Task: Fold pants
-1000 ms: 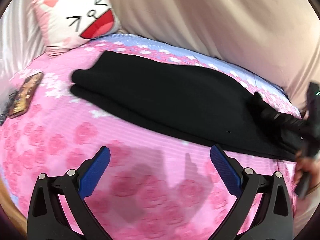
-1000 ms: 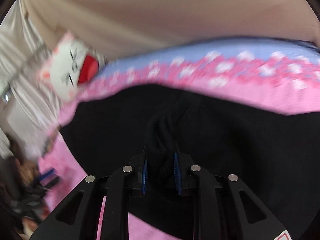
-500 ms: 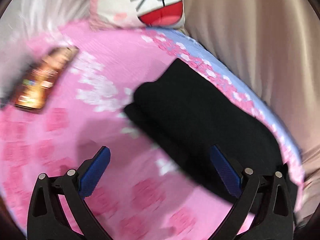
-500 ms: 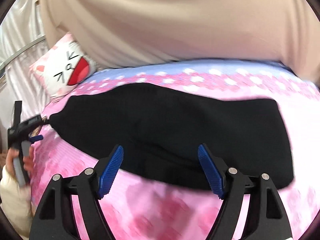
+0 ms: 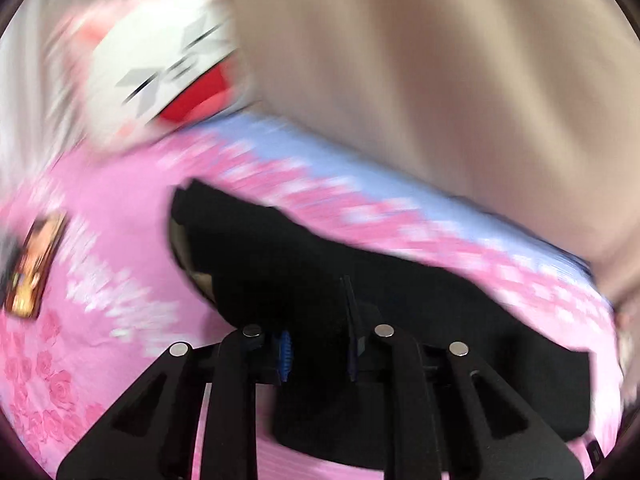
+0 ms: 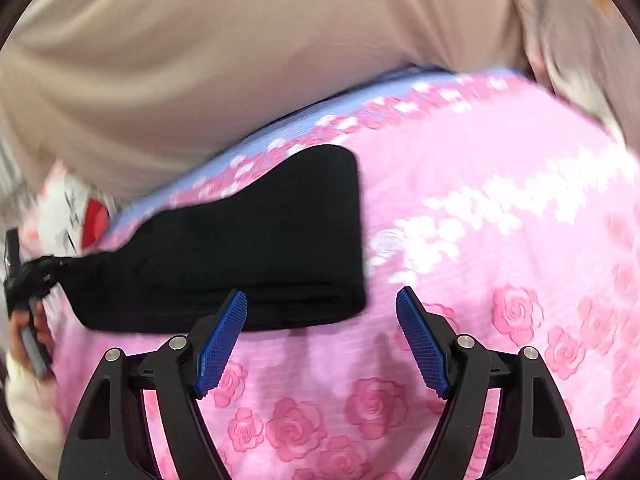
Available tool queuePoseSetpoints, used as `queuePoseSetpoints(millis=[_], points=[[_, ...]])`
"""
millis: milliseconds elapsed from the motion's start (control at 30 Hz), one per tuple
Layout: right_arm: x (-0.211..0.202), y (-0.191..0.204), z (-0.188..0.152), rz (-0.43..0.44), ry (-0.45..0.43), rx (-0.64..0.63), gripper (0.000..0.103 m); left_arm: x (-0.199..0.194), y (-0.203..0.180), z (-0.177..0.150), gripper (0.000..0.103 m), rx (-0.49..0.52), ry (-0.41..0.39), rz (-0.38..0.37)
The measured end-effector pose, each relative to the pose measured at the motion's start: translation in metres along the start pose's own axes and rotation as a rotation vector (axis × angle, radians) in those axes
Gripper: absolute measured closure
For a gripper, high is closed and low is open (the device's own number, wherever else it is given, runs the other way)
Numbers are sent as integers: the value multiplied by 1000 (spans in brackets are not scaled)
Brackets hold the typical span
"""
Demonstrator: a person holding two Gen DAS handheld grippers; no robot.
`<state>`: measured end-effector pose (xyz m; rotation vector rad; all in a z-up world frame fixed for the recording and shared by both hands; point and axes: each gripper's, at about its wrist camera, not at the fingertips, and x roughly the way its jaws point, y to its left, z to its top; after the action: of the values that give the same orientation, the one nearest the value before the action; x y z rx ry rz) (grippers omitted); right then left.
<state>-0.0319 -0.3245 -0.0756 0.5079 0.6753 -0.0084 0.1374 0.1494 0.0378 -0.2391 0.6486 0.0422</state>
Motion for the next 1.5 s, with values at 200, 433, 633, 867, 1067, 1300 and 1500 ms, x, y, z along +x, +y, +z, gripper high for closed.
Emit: queuePoseSetpoints(millis=[200,433,633,867,1067,1300,1500], points=[[-4,-18,2,64,-31,78,28,-37,-165,-48,83,306,8,-243],[-10,-22,1,103,-55,109,27,17,-249,-142,68,454,202,-233],[-25,-7,4,83,-126,37,27,-43,-218,-121,12,429,74,-272],[21,59,33,256,97,-45,18,-57,-148,-98,7,351,36,-166],[75,77,30,196,168,-5,21,-54,-97,-99,7,269,77,-129],[25,90,58,267,47,-59,82,-51,-68,-89,7,229,84,-88],[25,28,42,26,96,-43,81,-39,-65,-92,5,216,96,-90]])
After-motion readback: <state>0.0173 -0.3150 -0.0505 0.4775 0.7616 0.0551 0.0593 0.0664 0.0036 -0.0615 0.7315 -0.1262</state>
